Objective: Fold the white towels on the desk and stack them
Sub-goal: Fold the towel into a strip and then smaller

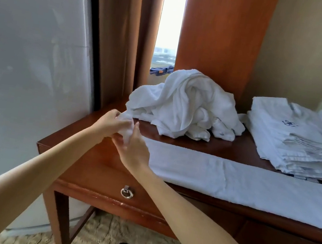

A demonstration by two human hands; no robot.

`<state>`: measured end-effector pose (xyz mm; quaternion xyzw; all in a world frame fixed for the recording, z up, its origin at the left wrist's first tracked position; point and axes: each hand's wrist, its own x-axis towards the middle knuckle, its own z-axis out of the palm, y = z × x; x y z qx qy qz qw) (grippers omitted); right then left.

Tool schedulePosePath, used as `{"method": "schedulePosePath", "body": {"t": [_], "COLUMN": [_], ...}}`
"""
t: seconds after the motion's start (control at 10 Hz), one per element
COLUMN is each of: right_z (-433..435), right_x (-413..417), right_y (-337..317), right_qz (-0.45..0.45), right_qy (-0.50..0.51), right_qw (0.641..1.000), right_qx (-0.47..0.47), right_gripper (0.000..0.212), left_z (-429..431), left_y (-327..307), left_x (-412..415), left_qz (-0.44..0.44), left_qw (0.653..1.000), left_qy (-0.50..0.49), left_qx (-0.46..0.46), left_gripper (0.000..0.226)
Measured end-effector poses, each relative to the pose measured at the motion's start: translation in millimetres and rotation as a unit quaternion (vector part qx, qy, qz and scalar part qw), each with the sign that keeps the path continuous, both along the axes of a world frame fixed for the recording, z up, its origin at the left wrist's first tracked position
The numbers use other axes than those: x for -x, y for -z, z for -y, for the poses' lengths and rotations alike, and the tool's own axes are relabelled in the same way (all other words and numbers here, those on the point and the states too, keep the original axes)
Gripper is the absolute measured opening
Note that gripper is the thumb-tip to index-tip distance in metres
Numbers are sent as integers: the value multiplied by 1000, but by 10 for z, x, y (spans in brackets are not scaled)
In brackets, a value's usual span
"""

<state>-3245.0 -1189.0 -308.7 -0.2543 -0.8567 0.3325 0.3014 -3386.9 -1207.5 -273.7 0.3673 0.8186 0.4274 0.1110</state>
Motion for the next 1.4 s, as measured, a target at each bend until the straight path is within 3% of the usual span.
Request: {"method": "schedulePosePath", "body": {"t": [0.1,0.2,0.3,0.4,0.5,0.6,0.7,0.8,0.9,1.0,1.1,1.2,1.4], "right_z": [-280,-723,-1081,-1423,-1749,-2132,-2428,-2582,-2620,-2512,-2456,-2446,-2516], "right_x": [-177,-667,-1417,-2330,-3332,-4220,-4734,-4860,-4832,-4753,-4673,-4636,-4607], "right_y": [-312,-667,-890,-923,-819,-507,-228,-100,-145,-250,-236,-126,-112], "right_qz": [-136,-198,-318,-400,-422,-348,-213,-132,-144,-231,-206,-79,-93], "right_qy": [34,105,155,199,279,367,425,418,368,324,331,362,406], "right_qw": [975,920,877,855,837,839,850,876,906,911,916,917,905], "right_qx": [170,320,325,264,208,199,226,199,150,105,98,150,82], "right_gripper": [43,35,36,22,8,24,56,61,49,47,41,24,29], "left_z": [-135,-317,-436,-623,-864,-1090,-1197,-1193,-1112,-1052,-1005,-1012,-1207], "left_y": [-346,-597,-573,-329,43,317,443,471,428,417,478,489,315], "left_x": [-459,-1170,-1839,-2431,-2889,-3141,-3215,-3134,-3029,-2946,-2883,-2887,-3189], "left_qz": [14,3,-85,-263,-413,-410,-411,-416,-434,-445,-456,-462,-481], "left_qw": [993,967,947,914,853,845,840,844,846,845,837,833,804], "left_qy": [72,167,235,297,318,329,325,317,304,297,293,283,332], "left_qx": [-95,-191,-201,-82,22,94,139,118,54,6,73,112,110], "left_gripper": [49,46,68,103,107,92,81,84,95,106,106,102,95]}}
